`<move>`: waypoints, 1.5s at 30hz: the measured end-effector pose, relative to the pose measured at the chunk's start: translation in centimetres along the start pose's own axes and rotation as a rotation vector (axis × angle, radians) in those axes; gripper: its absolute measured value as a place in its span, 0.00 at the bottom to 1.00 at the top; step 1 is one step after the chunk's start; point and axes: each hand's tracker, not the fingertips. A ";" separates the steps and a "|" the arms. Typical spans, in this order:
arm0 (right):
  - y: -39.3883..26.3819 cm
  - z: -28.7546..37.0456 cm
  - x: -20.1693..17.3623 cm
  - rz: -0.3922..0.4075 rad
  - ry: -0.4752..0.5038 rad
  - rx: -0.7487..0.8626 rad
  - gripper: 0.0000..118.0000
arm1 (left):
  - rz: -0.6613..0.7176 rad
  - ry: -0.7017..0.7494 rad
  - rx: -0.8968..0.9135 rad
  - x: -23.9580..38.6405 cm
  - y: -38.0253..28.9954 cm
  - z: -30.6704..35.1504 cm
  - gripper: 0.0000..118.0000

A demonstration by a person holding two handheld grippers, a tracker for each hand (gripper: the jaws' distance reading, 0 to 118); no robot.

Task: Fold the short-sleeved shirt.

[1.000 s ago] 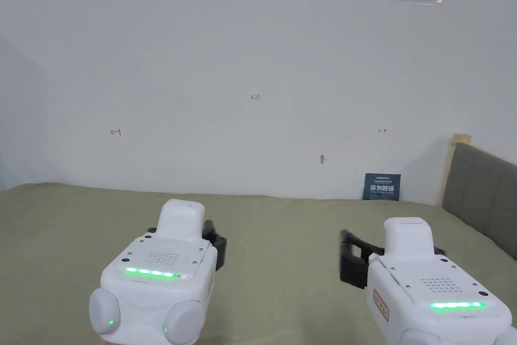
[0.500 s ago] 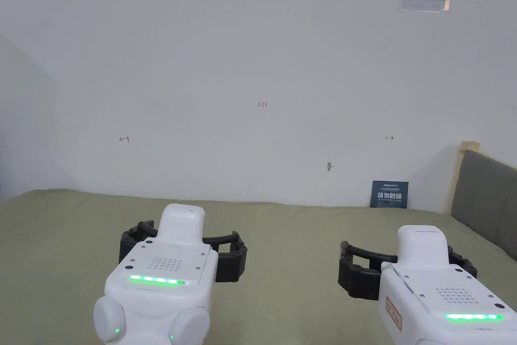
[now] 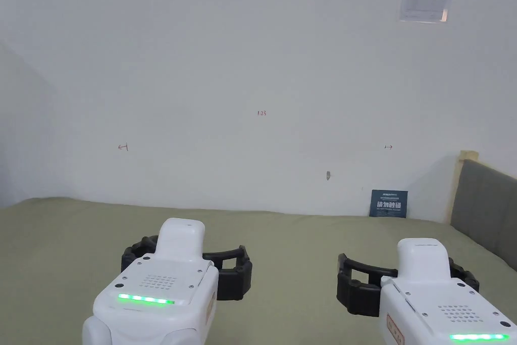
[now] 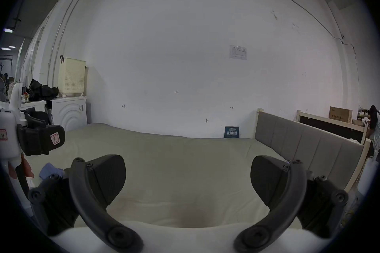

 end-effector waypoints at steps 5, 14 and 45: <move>0.1 0.3 0.2 0.014 0.004 -0.001 1.00 | -0.005 0.050 -0.046 -0.1 0.9 -0.1 1.00; 0.5 0.4 0.5 0.000 0.007 0.000 1.00 | -0.124 0.155 -0.087 1.0 1.2 -0.5 1.00; 0.6 0.2 0.5 -0.033 0.044 -0.032 1.00 | -0.024 0.002 -0.062 0.4 3.1 1.5 1.00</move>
